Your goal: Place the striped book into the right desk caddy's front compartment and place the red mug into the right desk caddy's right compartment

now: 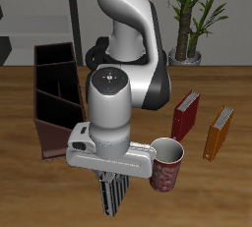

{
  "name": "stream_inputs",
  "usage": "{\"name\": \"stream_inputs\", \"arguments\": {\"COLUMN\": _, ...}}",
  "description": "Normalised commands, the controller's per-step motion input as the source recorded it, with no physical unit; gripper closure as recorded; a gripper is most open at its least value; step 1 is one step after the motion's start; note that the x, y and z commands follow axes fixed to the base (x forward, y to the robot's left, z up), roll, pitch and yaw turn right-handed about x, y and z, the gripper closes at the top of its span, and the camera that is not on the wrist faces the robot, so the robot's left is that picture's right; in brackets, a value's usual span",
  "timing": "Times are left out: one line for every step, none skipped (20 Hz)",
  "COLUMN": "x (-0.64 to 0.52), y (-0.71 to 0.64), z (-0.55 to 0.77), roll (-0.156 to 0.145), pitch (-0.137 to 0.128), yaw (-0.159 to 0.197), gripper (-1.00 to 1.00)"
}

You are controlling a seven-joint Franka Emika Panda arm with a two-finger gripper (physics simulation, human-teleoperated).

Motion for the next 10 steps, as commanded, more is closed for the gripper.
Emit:
{"name": "stream_inputs", "arguments": {"x": -0.1, "y": -0.03, "z": 0.06, "roll": 0.014, "pitch": -0.004, "yaw": 0.009, "gripper": 1.0}}
{"name": "stream_inputs", "arguments": {"x": 0.0, "y": 0.0, "z": 0.0, "roll": 0.0, "pitch": 0.0, "yaw": 0.0, "gripper": 1.0}}
{"name": "stream_inputs", "arguments": {"x": -0.12, "y": 0.02, "z": 0.21, "roll": 0.012, "pitch": -0.038, "yaw": 0.018, "gripper": 1.0}}
{"name": "stream_inputs", "arguments": {"x": -0.15, "y": -0.07, "z": 0.23, "roll": 0.008, "pitch": -0.011, "yaw": -0.034, "gripper": 1.0}}
{"name": "stream_inputs", "arguments": {"x": -0.2, "y": -0.1, "z": 0.44, "roll": -0.036, "pitch": -0.052, "yaw": 0.038, "gripper": 1.0}}
{"name": "stream_inputs", "arguments": {"x": -0.17, "y": -0.04, "z": 0.42, "roll": 0.005, "pitch": -0.039, "yaw": 0.028, "gripper": 1.0}}
{"name": "stream_inputs", "arguments": {"x": -0.24, "y": -0.13, "z": 0.54, "roll": -0.023, "pitch": -0.049, "yaw": 0.004, "gripper": 1.0}}
{"name": "stream_inputs", "arguments": {"x": -0.27, "y": -0.12, "z": 0.62, "roll": -0.014, "pitch": -0.053, "yaw": 0.023, "gripper": 1.0}}
{"name": "stream_inputs", "arguments": {"x": -0.08, "y": -0.07, "z": 0.02, "roll": 0.0, "pitch": 0.0, "yaw": 0.0, "gripper": 1.0}}
{"name": "stream_inputs", "arguments": {"x": -0.28, "y": -0.1, "z": 0.67, "roll": 0.017, "pitch": -0.081, "yaw": -0.022, "gripper": 1.0}}
